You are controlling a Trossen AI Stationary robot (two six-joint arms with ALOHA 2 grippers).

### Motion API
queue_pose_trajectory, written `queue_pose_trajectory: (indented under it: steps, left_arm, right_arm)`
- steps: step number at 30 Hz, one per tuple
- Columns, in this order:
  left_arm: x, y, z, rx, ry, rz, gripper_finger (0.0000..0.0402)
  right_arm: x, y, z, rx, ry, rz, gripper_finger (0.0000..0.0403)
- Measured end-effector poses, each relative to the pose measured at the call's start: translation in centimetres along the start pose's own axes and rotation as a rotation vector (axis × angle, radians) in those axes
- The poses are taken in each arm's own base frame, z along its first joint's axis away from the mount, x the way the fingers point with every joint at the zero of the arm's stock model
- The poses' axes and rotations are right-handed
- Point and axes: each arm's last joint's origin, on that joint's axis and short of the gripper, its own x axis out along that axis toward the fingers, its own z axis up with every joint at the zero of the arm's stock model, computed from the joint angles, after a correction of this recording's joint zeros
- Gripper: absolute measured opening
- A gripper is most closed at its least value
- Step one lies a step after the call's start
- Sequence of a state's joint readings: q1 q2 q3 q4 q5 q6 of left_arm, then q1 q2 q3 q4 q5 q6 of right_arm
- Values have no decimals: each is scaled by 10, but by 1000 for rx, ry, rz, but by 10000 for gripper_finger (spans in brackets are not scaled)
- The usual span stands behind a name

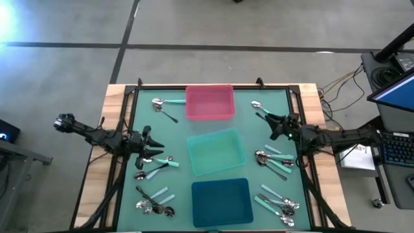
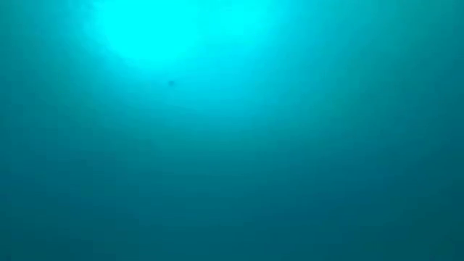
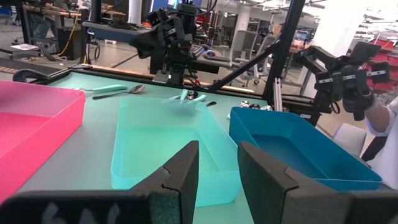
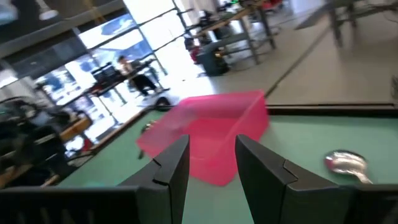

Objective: Sort silverware by color (type)
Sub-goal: Put the green spoon into the pink bin

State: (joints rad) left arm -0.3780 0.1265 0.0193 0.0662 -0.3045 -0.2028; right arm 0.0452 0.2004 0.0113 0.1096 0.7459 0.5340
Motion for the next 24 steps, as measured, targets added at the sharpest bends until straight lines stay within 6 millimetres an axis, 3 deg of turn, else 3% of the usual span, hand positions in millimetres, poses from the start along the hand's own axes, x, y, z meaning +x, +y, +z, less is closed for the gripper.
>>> queue_pose_trajectory:
  steps: [9, 20, 24]
  left_arm:
    - [0, 0, 0, 0, 0, 0, 96]
    - [0, 0, 0, 0, 0, 0, 96]
    - [0, 0, 0, 0, 0, 0, 96]
  right_arm:
    - [4, 1, -5, 15, 23, -31, 121]
    - [6, 13, 19, -42, -182, 42, 121]
    - [11, 15, 25, -78, -171, -4, 121]
